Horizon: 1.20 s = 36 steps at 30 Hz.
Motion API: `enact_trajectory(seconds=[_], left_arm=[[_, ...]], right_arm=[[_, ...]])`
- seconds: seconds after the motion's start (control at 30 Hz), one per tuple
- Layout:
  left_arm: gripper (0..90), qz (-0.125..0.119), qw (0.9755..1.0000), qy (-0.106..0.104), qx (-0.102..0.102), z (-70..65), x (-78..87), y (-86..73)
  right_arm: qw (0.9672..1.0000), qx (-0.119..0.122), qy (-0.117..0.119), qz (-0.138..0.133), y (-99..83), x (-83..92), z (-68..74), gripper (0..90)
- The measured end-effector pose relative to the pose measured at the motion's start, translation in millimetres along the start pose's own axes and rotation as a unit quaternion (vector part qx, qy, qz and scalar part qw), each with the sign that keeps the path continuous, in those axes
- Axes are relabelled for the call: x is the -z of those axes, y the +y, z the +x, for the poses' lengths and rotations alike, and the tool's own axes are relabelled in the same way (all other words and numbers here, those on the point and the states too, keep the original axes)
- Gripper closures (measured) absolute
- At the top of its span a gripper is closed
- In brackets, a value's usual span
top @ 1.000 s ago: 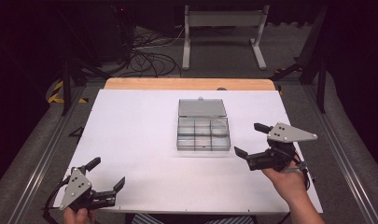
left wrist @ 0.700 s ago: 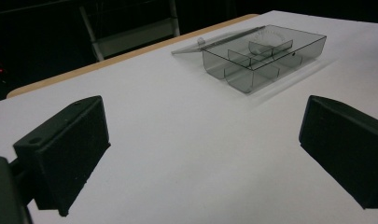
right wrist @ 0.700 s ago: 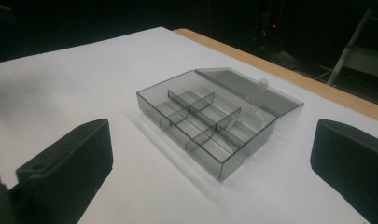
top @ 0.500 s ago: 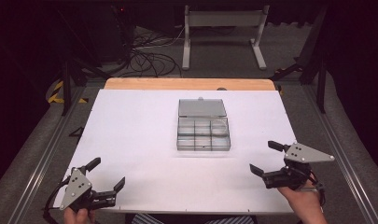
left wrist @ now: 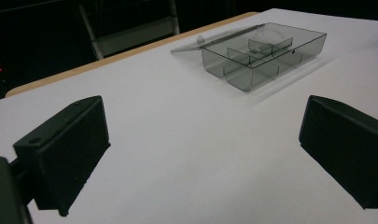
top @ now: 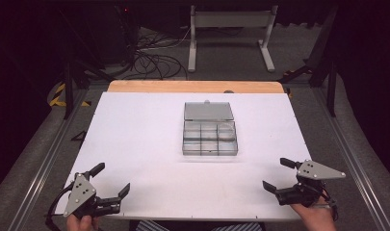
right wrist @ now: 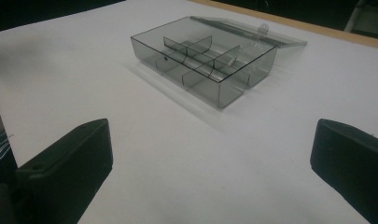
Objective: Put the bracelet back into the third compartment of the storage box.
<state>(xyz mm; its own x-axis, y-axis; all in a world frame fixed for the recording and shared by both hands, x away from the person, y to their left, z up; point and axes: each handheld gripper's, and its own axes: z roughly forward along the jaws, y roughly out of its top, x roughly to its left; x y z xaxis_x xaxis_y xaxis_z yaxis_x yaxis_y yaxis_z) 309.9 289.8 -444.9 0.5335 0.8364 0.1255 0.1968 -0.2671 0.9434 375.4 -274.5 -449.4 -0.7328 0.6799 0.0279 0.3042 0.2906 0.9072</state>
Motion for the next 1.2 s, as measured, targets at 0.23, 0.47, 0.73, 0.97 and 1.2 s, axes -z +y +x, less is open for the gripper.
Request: enact_trajectory(seconds=[0.23, 0.47, 0.73, 0.97, 1.2], left_arm=[[2.3, 0.002, 1.0000, 0.001, -0.005, 0.5, -0.9, -0.1], [2.3, 0.005, 1.0000, 0.000, -0.004, -0.6, -1.7, -0.4], [2.3, 0.009, 0.9999, -0.001, -0.007, -0.1, -3.1, -0.7], [2.3, 0.010, 0.9999, 0.000, -0.004, 0.4, -3.4, -1.3], [2.4, 0.011, 0.9999, 0.003, -0.010, -0.2, -3.5, -1.3]], right_arm=[[0.9998, -0.005, 0.005, 0.019, -15.6, -7.5, -1.9, 0.0], [0.9992, -0.017, 0.009, 0.035, -27.7, -13.2, -4.0, 0.0], [0.9991, -0.002, 0.009, 0.042, -31.1, -16.2, 1.3, 0.0], [0.9995, 0.017, -0.003, 0.027, -25.4, -11.5, 4.1, 0.0], [0.9997, 0.013, -0.008, 0.020, -25.3, -8.0, 2.6, 0.1]])
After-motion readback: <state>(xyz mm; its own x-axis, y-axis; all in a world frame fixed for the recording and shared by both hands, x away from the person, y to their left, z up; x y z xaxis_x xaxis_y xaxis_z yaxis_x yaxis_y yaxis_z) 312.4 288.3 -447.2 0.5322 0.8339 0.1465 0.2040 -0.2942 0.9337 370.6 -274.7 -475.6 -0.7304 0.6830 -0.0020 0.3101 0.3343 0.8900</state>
